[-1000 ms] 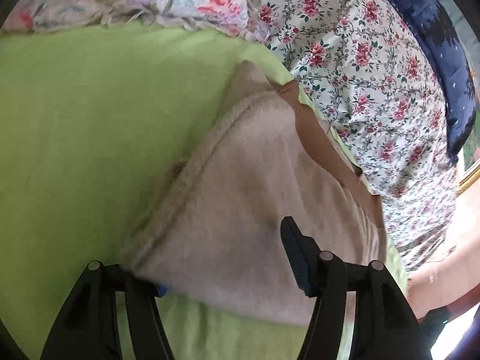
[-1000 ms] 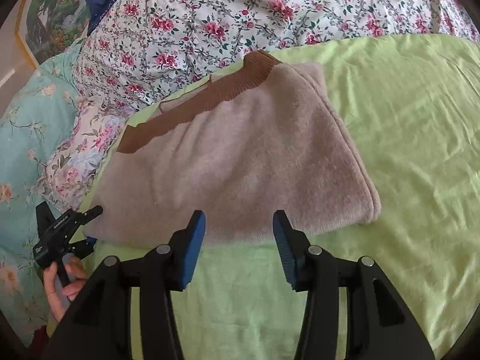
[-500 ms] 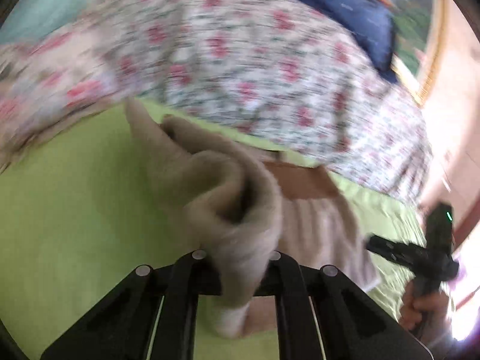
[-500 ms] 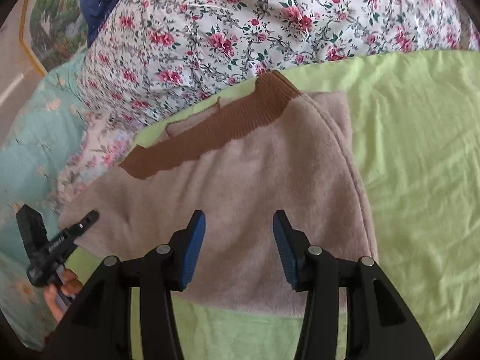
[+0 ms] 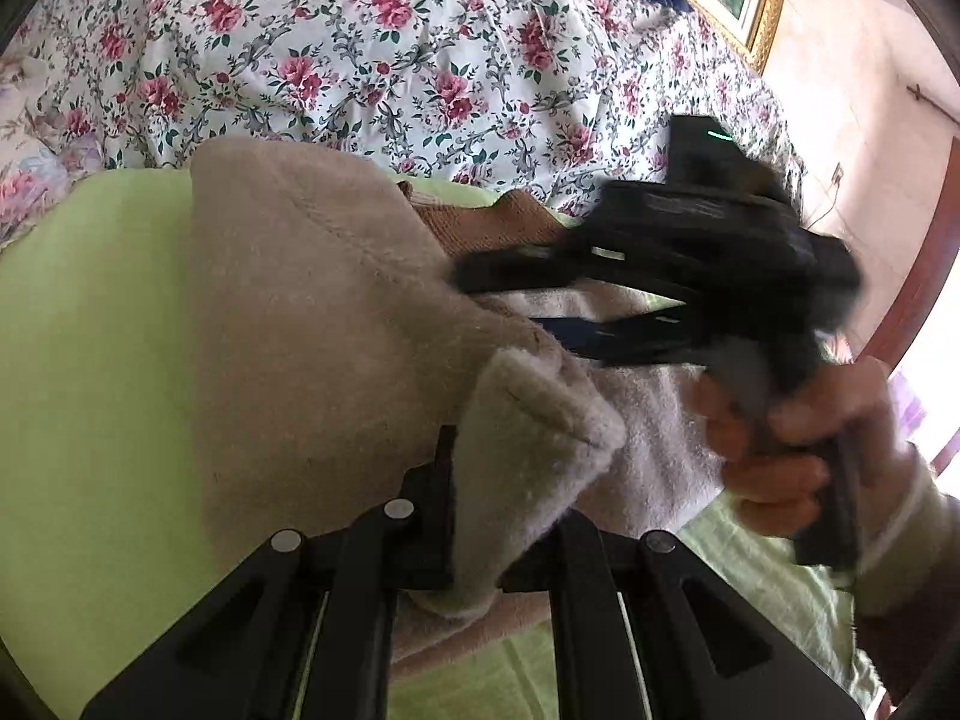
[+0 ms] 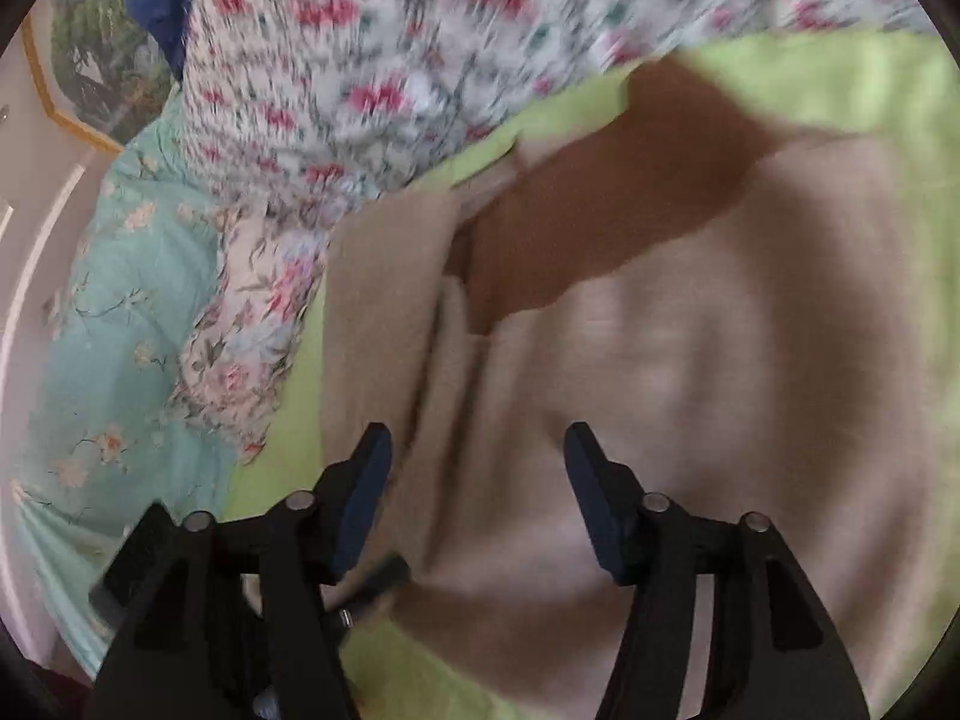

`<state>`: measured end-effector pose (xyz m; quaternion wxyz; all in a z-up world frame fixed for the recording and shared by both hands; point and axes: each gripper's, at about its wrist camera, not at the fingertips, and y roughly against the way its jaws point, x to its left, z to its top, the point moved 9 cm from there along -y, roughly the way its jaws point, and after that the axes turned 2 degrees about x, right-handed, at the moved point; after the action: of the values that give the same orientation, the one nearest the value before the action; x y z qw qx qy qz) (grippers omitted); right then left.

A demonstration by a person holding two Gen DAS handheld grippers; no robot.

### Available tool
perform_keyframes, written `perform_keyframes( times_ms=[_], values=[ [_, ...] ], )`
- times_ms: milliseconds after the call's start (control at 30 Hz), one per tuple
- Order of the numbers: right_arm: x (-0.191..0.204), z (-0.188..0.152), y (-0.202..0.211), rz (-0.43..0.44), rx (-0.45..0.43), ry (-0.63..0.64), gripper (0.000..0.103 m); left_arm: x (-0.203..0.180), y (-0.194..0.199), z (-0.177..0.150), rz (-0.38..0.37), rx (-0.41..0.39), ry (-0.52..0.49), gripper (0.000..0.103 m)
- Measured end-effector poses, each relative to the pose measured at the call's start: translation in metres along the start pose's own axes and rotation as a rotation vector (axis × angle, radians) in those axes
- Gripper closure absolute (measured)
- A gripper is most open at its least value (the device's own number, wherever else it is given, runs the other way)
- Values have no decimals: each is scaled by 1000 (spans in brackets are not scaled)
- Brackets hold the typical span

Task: Fold small clothes
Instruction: 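Grasp the folded edge with the left gripper while the right gripper grasps the fabric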

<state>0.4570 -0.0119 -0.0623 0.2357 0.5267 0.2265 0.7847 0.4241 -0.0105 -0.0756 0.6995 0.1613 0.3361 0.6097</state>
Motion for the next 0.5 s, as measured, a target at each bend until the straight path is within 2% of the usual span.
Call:
perform_keyframes(
  times_ms=[133, 167, 200, 233, 267, 400, 500],
  values=[
    [29, 28, -41, 92, 28, 36, 40, 2, 4, -2, -4, 10, -7, 96],
    [34, 34, -48, 104, 30, 28, 44, 2, 3, -2, 4, 12, -13, 96],
    [38, 39, -54, 109, 34, 25, 50, 1, 5, 0, 12, 11, -15, 96],
    [41, 43, -59, 101, 46, 31, 73, 0, 6, 0, 19, 11, -18, 96],
    [43, 44, -60, 93, 50, 41, 86, -2, 8, 2, 15, 10, -17, 96],
    [55, 48, -15, 78, -32, 123, 87, -28, 17, 13, -71, -6, -16, 96],
    [44, 53, 35, 11, -111, 165, 87, -65, 15, 19, -144, -12, -43, 95]
  ],
)
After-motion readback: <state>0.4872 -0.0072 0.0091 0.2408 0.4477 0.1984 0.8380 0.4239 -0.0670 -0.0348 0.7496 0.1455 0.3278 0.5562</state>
